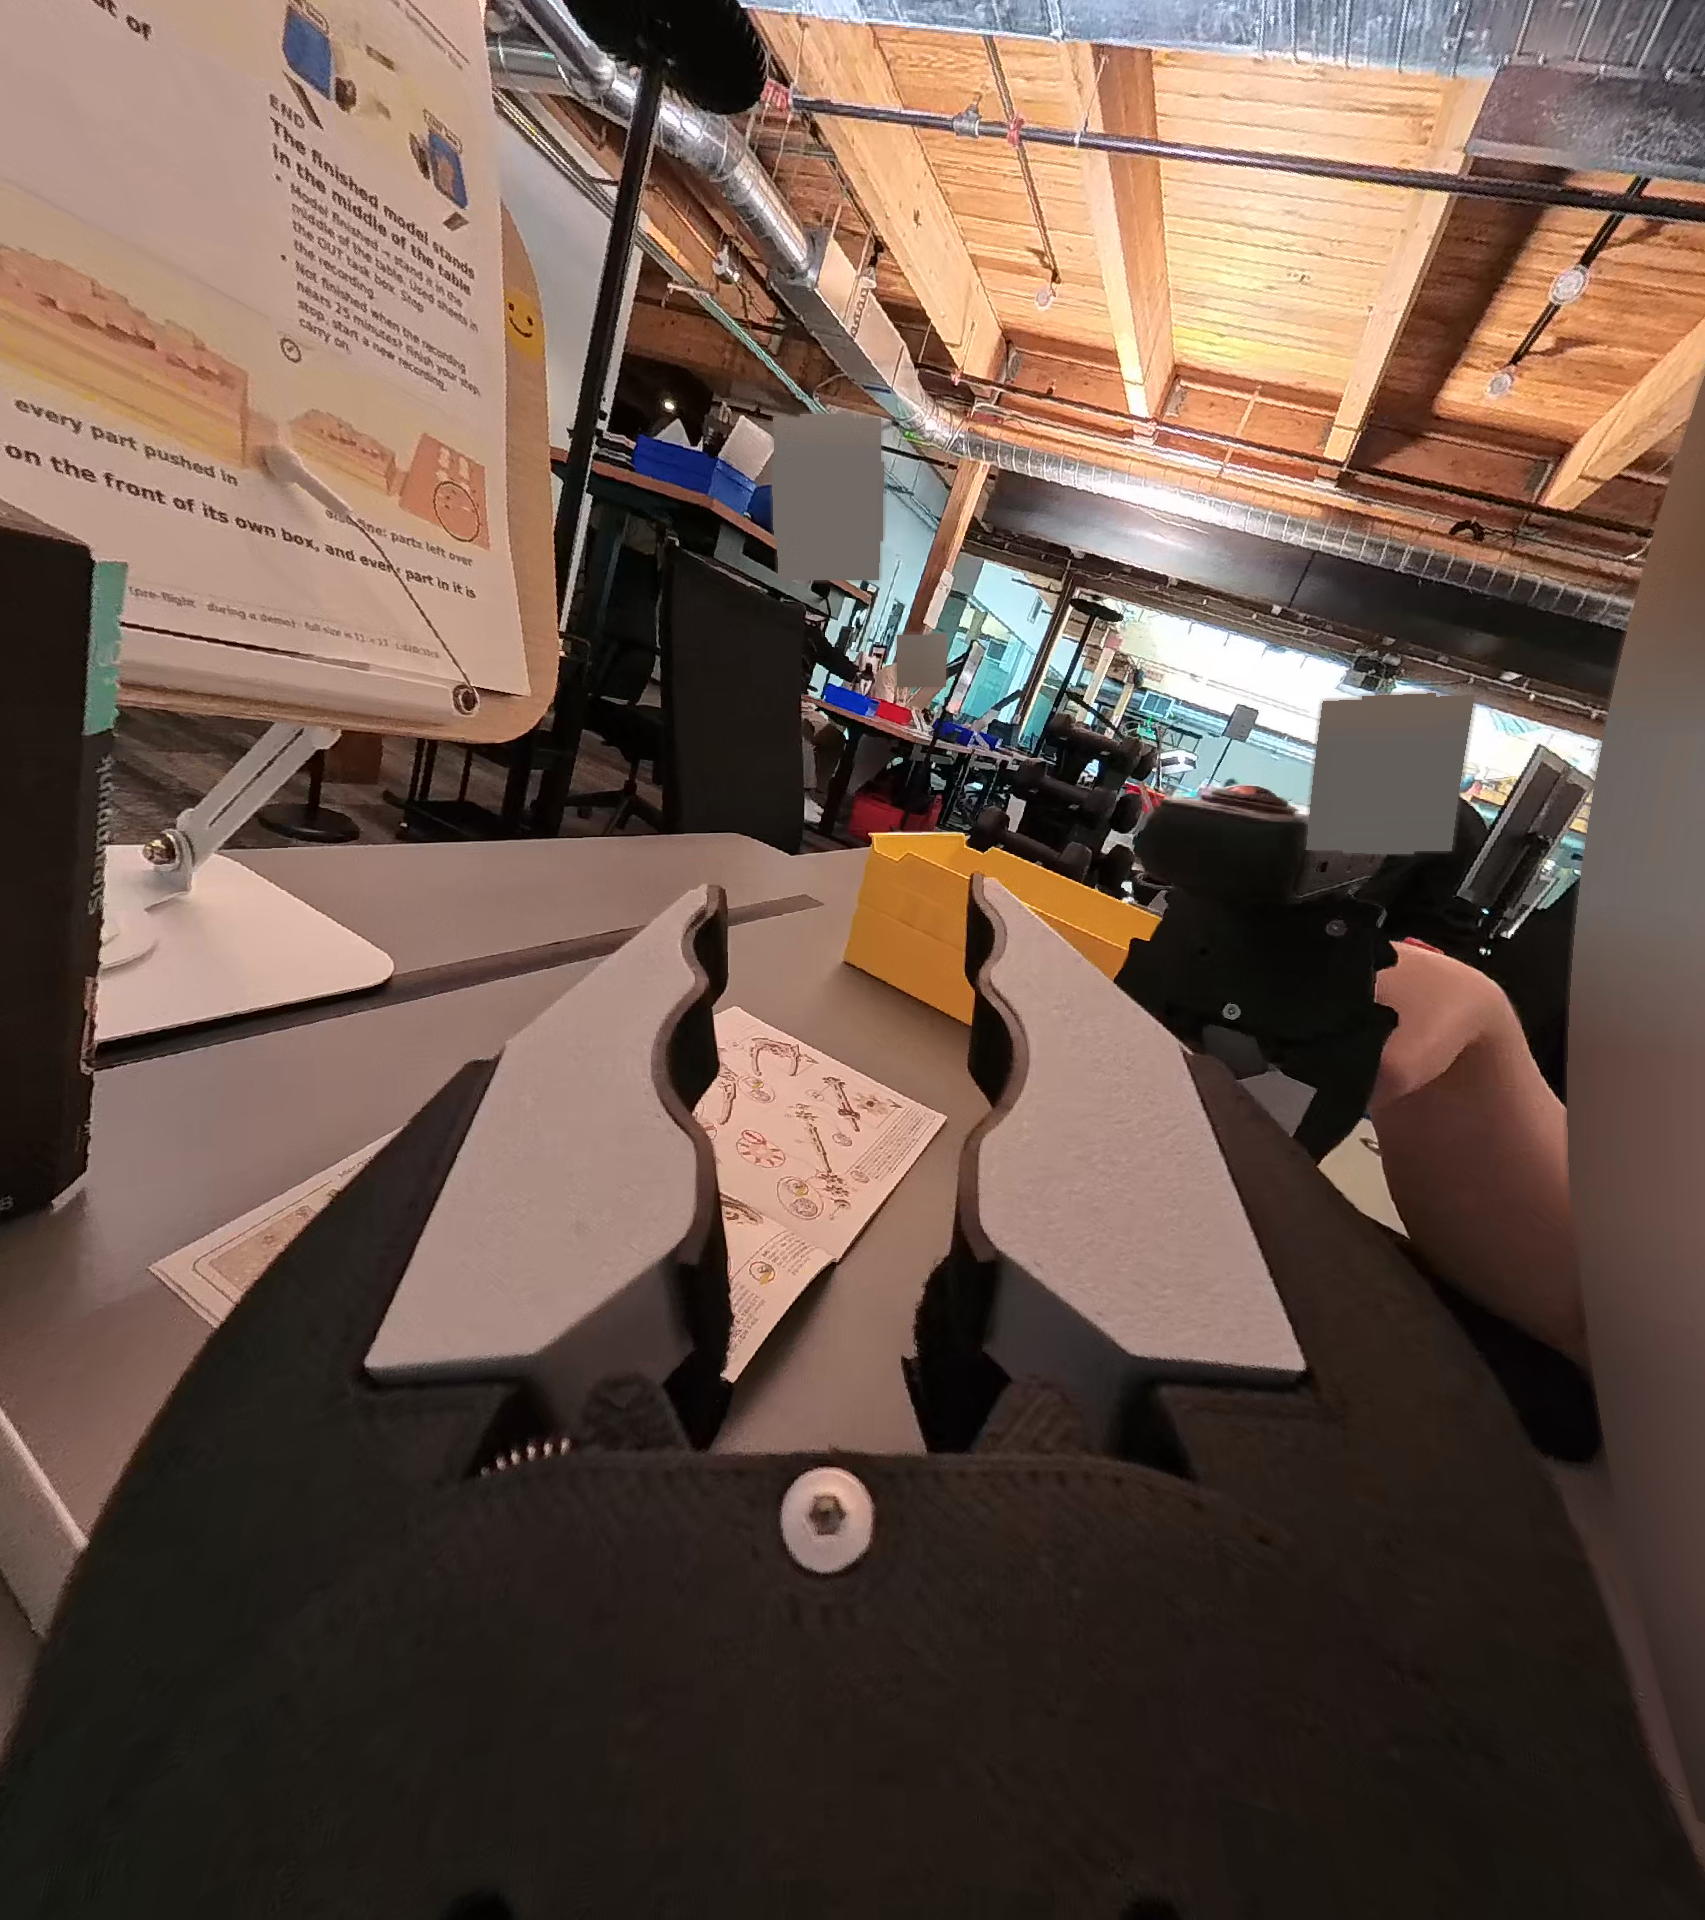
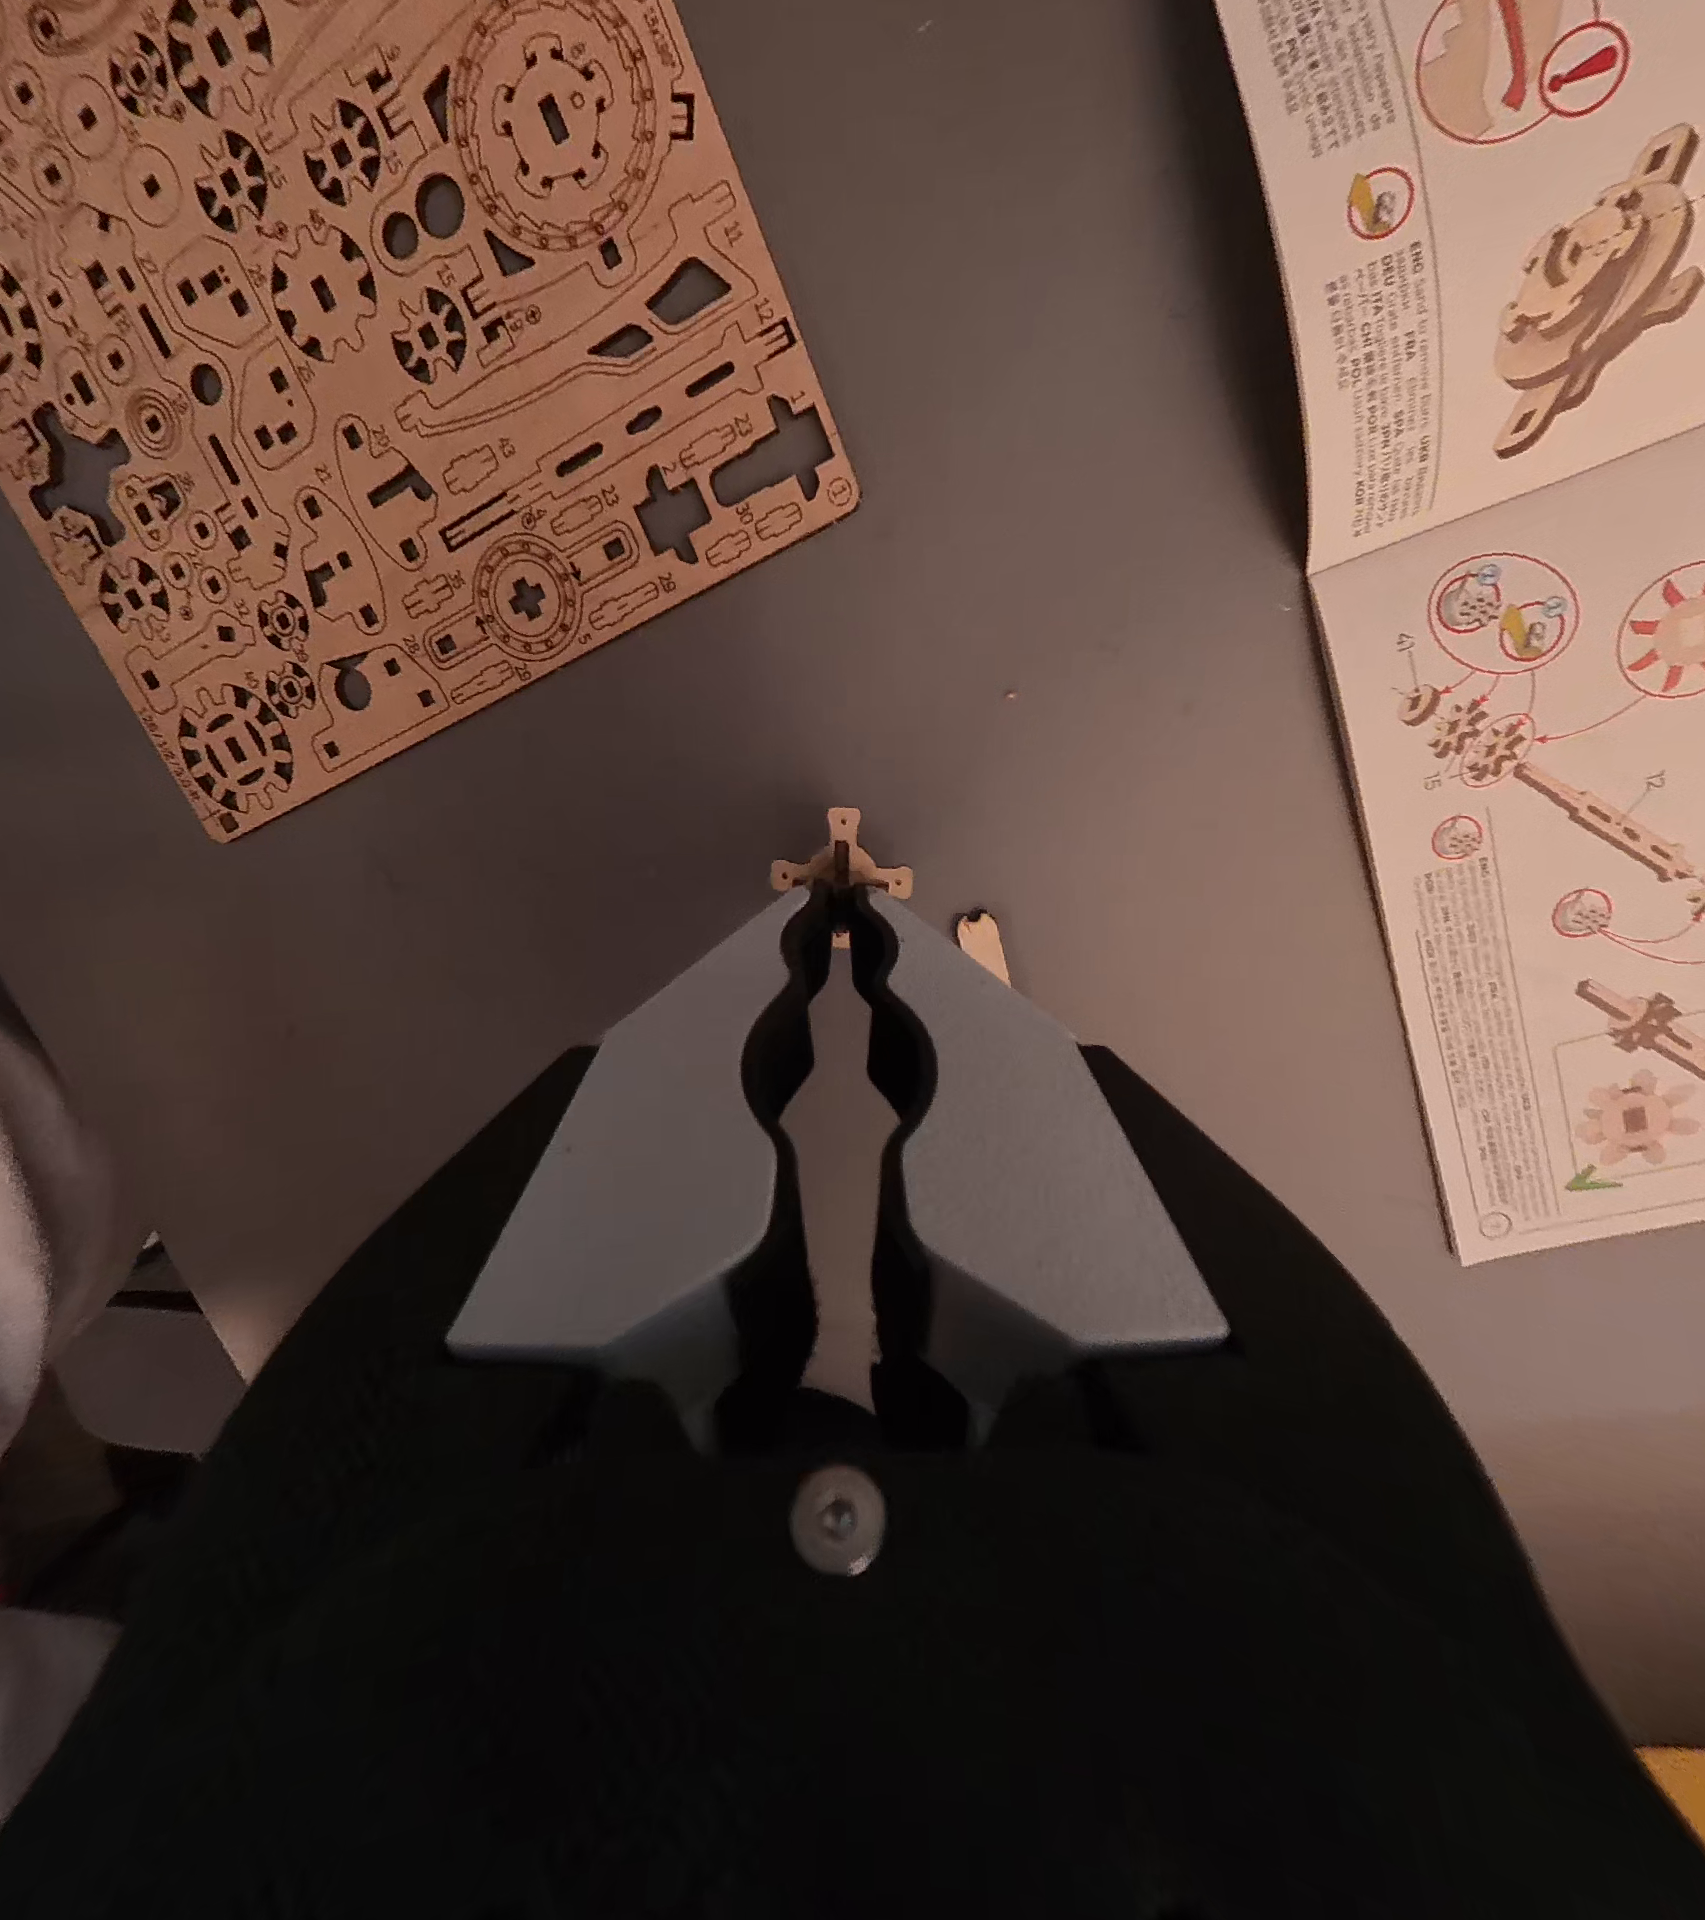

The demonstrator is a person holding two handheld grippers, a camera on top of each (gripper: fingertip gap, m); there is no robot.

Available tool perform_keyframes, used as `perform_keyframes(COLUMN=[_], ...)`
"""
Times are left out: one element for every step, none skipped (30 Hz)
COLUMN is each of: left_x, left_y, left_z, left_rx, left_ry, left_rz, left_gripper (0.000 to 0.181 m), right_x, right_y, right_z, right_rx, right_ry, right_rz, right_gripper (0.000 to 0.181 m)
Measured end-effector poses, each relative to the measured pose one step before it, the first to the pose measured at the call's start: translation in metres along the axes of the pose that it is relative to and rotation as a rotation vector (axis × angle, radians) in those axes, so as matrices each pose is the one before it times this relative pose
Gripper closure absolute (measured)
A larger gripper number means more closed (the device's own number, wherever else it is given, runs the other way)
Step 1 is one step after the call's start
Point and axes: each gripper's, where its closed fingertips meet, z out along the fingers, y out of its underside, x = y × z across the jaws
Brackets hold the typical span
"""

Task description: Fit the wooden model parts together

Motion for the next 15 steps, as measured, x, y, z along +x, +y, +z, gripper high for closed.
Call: perform_keyframes(left_x=[0.00051,0.00046,0.00044,0.00048,0.00039,0.00025,0.00013,0.0,-0.00014,-0.00013,-0.00014,-0.00007,-0.00002,0.00014,0.00031], left_y=[0.00041,0.00052,0.00039,0.00023,0.00038,0.00025,-0.00007,-0.00005,-0.00016,-0.00044,-0.00038,-0.00016,0.00008,0.00009,-0.00033], left_z=[0.00039,0.00027,0.00023,0.00027,0.00027,0.00031,0.00013,-0.00008,-0.00007,-0.00018,-0.00008,-0.00005,0.00015,0.00008,0.00005], left_rx=[-0.0023,-0.0024,-0.0016,-0.0013,-0.0025,-0.0023,-0.0006,-0.0002,0.0006,0.0018,0.0022,0.0012,-0.0005,-0.0003,0.0014], left_ry=[0.0012,0.0006,0.0007,0.0013,0.0013,0.0004,-0.0002,-0.0004,-0.0002,0.0004,0.0003,-0.0001,0.0003,0.0004,0.0005], left_rz=[0.0019,0.0025,0.0031,0.0029,0.0027,0.0032,0.003,0.0012,-0.0009,-0.0023,-0.0029,-0.0022,-0.0008,0.0,0.0004], left_gripper=[0.137,0.137,0.137,0.137,0.137,0.137,0.137,0.137,0.137,0.137,0.137,0.137,0.137,0.137,0.137], right_x=[-0.00079,-0.00192,-0.00166,0.00007,0.00095,-0.00093,-0.00249,-0.00205,-0.0015,-0.00181,-0.00238,-0.0017,-0.00105,0.00017,-0.00054], right_y=[0.00015,0.00004,0.00027,0.00144,0.00199,0.00123,0.00086,0.00058,0.00036,0.00124,0.00148,0.00373,0.00452,-0.00362,0.00027], right_z=[0.00036,0.00007,0.0,-0.00037,-0.00089,-0.00113,-0.0012,-0.00104,-0.00022,0.00158,0.00343,0.00473,0.00492,-0.00031,0.00044], right_rx=[-0.0066,-0.0062,-0.008,-0.0154,-0.0171,-0.0107,-0.0081,-0.0073,-0.0076,-0.0155,-0.0201,-0.0358,-0.0394,0.0143,-0.0066], right_ry=[0.0096,0.0057,0.0087,0.0198,0.0262,0.0148,0.0045,0.0064,0.009,0.0045,-0.0005,0.0,0.0029,0.0098,0.004], right_rz=[-0.0107,-0.0132,-0.0106,-0.0085,-0.0102,-0.0104,-0.0079,-0.0062,-0.0066,-0.0083,-0.0105,-0.0087,-0.0106,-0.005,-0.0034], right_gripper=[0.179,0.179,0.179,0.179,0.179,0.179,0.179,0.18,0.18,0.18,0.18,0.18,0.179,0.18,0.18])
